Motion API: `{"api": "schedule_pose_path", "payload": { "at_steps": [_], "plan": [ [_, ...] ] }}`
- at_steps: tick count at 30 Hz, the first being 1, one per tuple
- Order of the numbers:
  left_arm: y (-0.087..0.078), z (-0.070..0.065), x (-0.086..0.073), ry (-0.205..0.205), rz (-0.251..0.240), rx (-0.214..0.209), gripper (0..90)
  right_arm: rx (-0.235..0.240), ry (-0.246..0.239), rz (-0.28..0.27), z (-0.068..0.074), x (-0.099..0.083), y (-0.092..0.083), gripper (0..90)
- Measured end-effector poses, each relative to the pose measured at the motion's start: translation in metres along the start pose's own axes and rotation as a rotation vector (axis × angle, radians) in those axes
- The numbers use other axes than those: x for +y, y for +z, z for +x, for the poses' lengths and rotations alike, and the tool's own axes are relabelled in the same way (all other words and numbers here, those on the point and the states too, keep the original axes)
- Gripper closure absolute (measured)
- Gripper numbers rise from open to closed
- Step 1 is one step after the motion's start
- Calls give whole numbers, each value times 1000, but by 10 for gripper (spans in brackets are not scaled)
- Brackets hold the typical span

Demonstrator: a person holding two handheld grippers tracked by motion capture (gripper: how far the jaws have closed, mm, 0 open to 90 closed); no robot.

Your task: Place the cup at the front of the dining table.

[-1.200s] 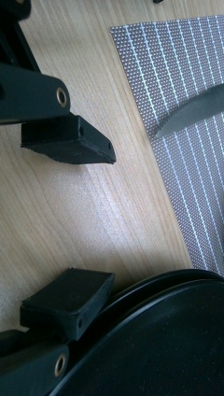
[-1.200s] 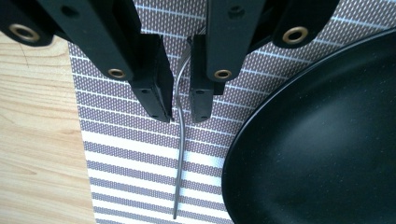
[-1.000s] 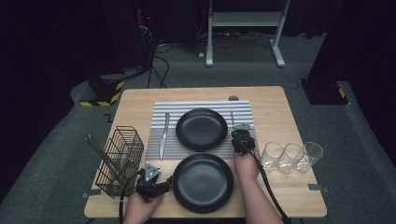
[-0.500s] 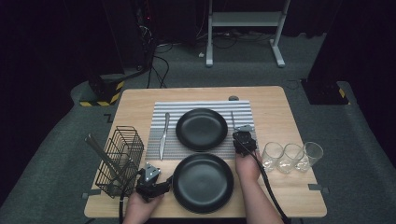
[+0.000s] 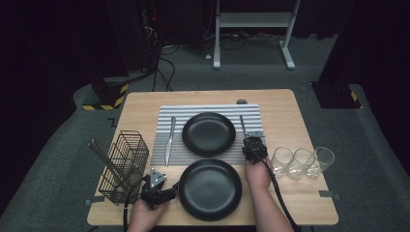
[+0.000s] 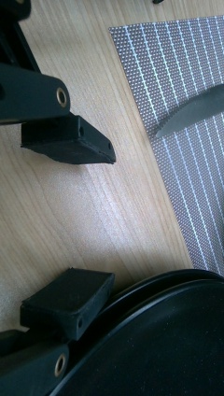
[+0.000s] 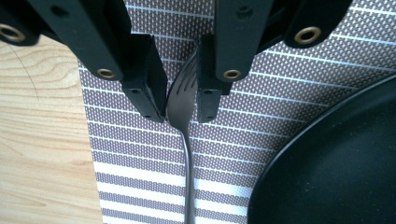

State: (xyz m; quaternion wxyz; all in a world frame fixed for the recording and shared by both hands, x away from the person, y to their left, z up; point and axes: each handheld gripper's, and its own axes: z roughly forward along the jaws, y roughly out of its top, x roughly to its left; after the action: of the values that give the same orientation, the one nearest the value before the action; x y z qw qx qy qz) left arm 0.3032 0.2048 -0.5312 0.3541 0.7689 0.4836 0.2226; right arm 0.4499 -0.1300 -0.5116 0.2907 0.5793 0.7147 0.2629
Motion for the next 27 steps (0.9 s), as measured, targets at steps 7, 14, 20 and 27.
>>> {"api": "schedule_pose_path", "payload": {
  "at_steps": [7, 14, 20, 27],
  "plan": [
    [0, 0, 0, 0, 0, 0, 362, 7, 16, 13, -1, -3, 2, 656],
    [0, 0, 0, 1, 0, 1, 362, 9, 19, 22, 0, -6, 4, 597],
    [0, 0, 0, 0, 0, 1, 362, 20, 31, 23, 0, -8, 4, 588],
    [0, 0, 0, 0, -1, 0, 363, 75, 29, 19, 6, -7, 4, 584]
  ]
}}
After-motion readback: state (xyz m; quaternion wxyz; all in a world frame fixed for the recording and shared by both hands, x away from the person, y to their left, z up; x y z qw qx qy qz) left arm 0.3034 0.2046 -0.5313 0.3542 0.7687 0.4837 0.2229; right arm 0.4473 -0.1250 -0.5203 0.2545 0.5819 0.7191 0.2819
